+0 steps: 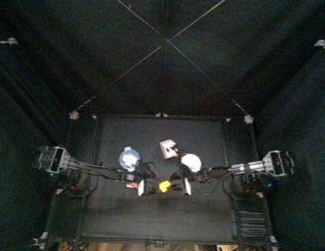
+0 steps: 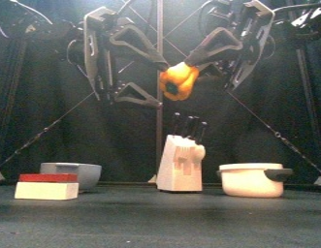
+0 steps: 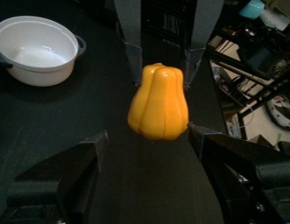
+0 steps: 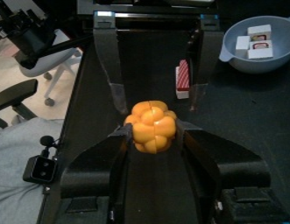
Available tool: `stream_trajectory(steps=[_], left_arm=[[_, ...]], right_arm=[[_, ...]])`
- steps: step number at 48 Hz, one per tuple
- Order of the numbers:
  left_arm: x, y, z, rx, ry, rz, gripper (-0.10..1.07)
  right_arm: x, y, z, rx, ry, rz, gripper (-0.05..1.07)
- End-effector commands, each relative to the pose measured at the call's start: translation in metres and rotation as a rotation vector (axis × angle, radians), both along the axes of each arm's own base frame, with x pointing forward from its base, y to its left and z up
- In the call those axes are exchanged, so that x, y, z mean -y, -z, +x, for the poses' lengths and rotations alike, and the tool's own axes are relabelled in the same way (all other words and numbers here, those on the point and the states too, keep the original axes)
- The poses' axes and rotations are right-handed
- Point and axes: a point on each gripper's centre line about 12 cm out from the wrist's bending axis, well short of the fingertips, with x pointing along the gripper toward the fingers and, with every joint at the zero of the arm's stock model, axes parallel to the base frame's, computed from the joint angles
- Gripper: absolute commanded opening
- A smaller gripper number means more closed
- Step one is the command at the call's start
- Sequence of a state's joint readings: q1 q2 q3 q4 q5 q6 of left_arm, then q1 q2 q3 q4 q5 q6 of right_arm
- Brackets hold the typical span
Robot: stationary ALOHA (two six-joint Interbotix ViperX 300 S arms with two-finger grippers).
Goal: Put squash in pot
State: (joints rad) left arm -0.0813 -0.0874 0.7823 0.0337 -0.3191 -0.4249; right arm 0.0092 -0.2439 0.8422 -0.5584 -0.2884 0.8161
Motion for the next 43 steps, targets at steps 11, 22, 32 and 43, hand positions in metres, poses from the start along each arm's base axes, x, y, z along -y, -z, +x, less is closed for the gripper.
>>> stream_trajectory(steps=[11, 22, 32, 43], left_arm=[[0.004, -0.011, -0.015, 0.078, 0.015, -0.007, 1.03], [0.016, -0.002, -0.018, 0.060, 0.054, -0.002, 1.03], [0.033, 0.013, -0.017, 0.022, 0.113, 0.018, 1.03], [0.064, 0.019, -0.026, 0.015, 0.247, 0.073, 1.03]], right_arm=[[0.004, -0.012, -0.020, 0.013, 0.029, -0.001, 0.70], [0.014, -0.013, -0.057, -0.028, 0.104, -0.008, 0.70], [0.035, -0.003, -0.088, -0.047, 0.214, 0.030, 0.70], [0.076, 0.026, -0.107, -0.126, 0.418, 0.102, 0.70]])
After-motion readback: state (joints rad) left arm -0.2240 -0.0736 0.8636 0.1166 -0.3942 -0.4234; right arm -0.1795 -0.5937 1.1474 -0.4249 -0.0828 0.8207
